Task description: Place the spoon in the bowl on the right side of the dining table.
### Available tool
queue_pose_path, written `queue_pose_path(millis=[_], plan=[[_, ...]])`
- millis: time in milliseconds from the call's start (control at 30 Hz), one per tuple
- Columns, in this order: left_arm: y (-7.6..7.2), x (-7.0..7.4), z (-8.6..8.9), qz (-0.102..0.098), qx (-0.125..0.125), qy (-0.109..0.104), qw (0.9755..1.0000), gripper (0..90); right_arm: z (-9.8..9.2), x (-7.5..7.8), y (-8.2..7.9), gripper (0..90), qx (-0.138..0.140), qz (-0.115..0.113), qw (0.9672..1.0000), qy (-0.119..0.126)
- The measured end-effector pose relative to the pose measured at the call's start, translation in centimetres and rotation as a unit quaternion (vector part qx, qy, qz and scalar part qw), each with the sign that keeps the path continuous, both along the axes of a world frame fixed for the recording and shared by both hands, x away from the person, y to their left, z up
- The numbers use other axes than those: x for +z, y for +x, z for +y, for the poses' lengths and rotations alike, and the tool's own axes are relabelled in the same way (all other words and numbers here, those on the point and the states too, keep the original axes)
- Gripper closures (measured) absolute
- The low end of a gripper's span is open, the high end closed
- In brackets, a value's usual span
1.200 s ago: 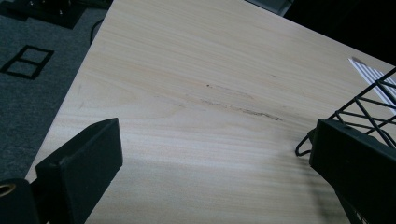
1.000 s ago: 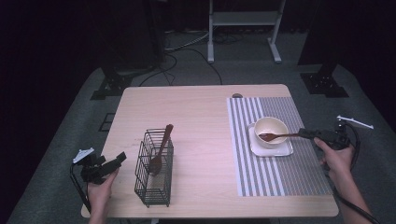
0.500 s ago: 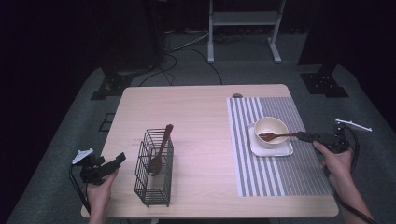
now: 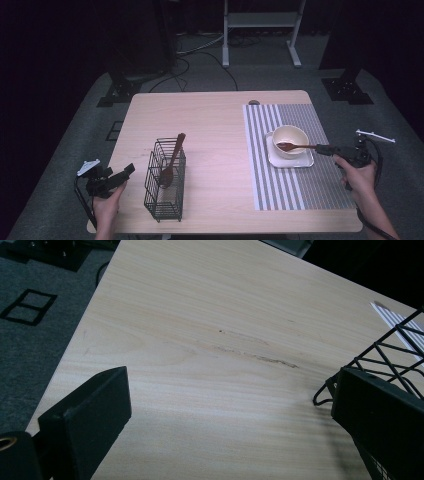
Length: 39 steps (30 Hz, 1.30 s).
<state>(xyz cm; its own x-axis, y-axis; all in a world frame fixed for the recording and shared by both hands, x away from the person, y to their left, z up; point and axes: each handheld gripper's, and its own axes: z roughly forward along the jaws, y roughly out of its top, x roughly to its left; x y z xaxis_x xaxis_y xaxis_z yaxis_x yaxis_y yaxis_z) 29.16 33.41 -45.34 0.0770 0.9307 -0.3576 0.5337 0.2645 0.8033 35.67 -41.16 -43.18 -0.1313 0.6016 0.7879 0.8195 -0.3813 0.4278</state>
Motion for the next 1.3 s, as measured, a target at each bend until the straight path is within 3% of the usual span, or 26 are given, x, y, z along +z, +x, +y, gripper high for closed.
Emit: queue_pose_path(millis=[1300], plan=[[-0.1, 0.0, 0.1, 0.002, 0.002, 0.0, 1.0, 1.7, 2.8, -0.9, -0.9, 71.2, 0.049, 0.003, 0.9988, -0.002]])
